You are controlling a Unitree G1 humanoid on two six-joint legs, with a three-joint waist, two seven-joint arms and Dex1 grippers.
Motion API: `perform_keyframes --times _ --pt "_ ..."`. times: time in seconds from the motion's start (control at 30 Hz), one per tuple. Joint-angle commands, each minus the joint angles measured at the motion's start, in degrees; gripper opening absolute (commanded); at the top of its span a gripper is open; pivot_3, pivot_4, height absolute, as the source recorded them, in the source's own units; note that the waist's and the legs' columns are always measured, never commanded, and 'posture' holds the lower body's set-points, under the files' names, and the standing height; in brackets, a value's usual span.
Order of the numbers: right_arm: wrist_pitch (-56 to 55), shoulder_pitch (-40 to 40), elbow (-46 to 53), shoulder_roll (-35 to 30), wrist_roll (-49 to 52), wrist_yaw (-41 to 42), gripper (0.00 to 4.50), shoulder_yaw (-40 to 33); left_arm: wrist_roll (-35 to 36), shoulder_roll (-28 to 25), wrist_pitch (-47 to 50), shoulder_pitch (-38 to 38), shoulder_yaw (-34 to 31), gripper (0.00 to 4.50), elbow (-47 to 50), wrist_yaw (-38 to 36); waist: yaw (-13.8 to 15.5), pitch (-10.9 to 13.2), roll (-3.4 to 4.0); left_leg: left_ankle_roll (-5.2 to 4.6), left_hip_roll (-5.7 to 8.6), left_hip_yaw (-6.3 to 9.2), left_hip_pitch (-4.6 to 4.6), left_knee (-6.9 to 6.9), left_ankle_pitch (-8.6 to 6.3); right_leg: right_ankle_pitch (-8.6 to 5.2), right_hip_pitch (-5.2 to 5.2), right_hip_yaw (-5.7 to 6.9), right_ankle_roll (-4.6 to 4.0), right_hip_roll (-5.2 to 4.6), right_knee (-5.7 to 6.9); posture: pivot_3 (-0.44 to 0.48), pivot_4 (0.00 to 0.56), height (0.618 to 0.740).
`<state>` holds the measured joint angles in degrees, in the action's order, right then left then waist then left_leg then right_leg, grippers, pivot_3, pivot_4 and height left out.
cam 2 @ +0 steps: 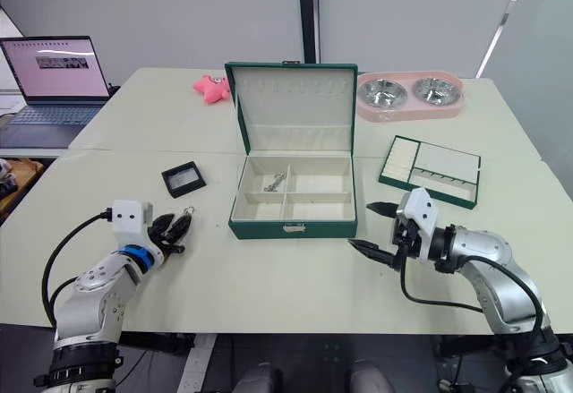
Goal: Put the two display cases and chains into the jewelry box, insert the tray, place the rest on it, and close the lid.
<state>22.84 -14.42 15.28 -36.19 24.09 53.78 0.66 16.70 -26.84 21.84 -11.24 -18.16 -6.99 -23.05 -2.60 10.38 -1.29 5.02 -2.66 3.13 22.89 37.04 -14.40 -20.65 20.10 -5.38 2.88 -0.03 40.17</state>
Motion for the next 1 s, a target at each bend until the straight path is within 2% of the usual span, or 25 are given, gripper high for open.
perform_keyframes --times 0.03,0.1,0.37,0.57,0.77,1.0 --pt "-0.88 -1.14 0.7 -0.68 0.76 0.78 4.5 -1.16 -0.16 0.2 0.91 1.49 0.68 0.55 0.53 0.04 0.02 0.0 0.0 0.0 0.0 0.0 0.0 0.0 0.0 0.0 0.0 0.0 0.0 0.0 0.0 0.0 0.15 0.74" --pt "-0.93 -1.72 0.32 -0.44 0.75 0.95 4.5 -0.99 -0.17 0.32 1.0 1.61 0.64 0.01 0.8 0.19 0.03 0.0 0.0 0.0 0.0 0.0 0.0 0.0 0.0 0.0 -0.01 0.0 0.0 0.0 -0.01 0.0 0.15 0.74" --pt "-0.89 -2.7 0.1 -0.13 0.94 1.41 4.5 -0.95 0.08 0.26 1.41 1.78 0.52 0.01 2.4 0.28 0.04 0.0 0.0 0.0 -0.01 0.0 -0.01 0.0 0.0 0.0 -0.01 0.0 0.0 0.0 -0.01 0.0 0.15 0.74" --pt "0.15 -3.54 1.29 -0.26 2.24 1.61 4.5 -1.4 1.61 -0.2 4.18 2.01 0.05 0.01 7.6 -0.04 0.04 0.0 0.0 0.0 -0.02 0.0 0.01 0.0 0.0 0.0 0.0 0.0 0.0 0.0 -0.03 0.0 0.15 0.74" --pt "1.36 -3.62 2.2 -0.92 4.16 1.4 4.5 -2.3 6.56 -3.35 10.44 1.58 -1.41 0.01 17.64 -3.38 0.1 0.03 -0.04 0.0 -0.02 0.04 0.05 0.0 0.0 0.0 0.01 0.03 0.0 0.01 -0.05 0.0 0.15 0.74" --pt "1.41 -4.17 1.91 -0.72 4.26 0.88 4.5 -2.3 13.38 -7.77 18.27 -3.43 -0.84 0.01 26.31 -5.75 0.11 0.03 -0.04 0.0 -0.02 0.03 0.04 0.0 0.0 0.0 0.0 0.03 0.0 0.01 -0.08 0.0 0.15 0.74"
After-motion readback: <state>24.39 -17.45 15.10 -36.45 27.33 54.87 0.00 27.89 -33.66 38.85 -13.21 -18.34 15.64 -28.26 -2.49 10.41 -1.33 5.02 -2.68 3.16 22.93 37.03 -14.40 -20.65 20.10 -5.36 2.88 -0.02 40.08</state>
